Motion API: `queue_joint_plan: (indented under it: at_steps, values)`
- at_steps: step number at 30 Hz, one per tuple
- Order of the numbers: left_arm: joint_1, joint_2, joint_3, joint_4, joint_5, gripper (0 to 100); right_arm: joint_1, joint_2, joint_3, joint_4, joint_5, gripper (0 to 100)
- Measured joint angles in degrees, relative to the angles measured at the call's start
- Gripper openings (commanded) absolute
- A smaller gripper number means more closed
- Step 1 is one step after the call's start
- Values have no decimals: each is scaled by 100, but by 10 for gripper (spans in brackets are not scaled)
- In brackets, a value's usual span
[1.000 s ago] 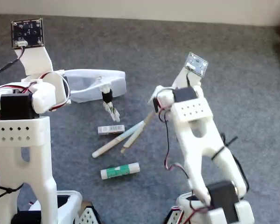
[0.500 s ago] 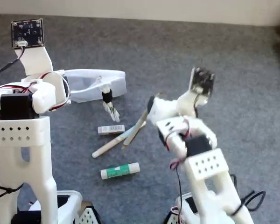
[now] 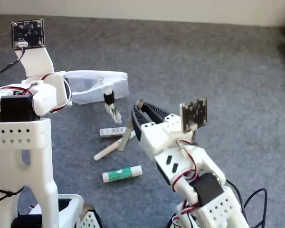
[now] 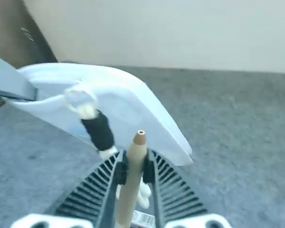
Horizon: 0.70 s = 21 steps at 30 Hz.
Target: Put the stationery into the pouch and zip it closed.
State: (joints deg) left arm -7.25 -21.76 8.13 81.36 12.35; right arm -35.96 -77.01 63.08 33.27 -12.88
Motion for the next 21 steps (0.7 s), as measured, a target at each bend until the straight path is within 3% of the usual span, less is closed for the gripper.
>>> queue_joint_plan:
  at_steps: [11, 21]
  values:
    - [0, 0, 0, 0, 0, 8, -97, -149, -281, -167, 62, 5]
    - [0, 0, 0, 0, 0, 8, -791, -176, -1442, -352, 1125, 5]
